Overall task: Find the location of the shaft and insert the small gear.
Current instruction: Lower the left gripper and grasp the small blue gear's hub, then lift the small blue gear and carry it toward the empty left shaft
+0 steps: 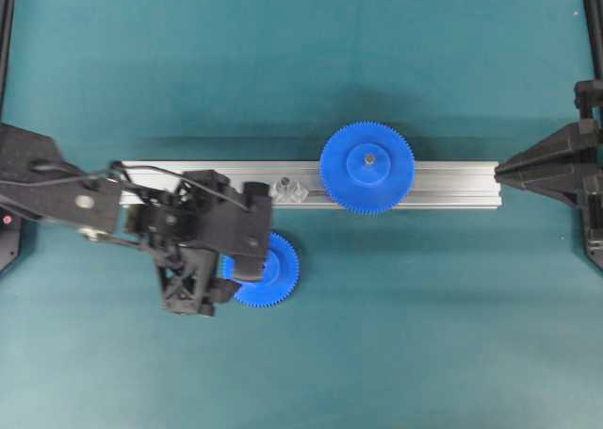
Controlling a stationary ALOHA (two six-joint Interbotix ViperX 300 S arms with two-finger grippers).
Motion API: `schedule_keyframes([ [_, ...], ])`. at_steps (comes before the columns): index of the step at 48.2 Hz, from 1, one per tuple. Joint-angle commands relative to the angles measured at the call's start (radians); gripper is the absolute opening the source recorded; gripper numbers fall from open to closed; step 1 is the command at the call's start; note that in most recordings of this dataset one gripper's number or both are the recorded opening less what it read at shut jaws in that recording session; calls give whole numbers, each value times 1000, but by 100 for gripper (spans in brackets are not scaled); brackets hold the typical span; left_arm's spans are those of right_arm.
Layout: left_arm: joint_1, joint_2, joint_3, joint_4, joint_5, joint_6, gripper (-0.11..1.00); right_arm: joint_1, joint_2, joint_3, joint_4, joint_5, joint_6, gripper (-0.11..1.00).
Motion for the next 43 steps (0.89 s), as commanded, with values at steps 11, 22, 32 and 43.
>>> schedule_keyframes([
  [11,0,110,-81,2,6,3,91,2,5,-8,3,-5,6,19],
  [22,29,146,-123,3,64,9,91,2,5,0,2,-5,8,19],
  [32,29,166,-141,3,71,6,91,2,3,3,2,-5,26,19],
  [43,8,173,-155,2,74,0,91,2,-8,8,2,-5,26,19],
])
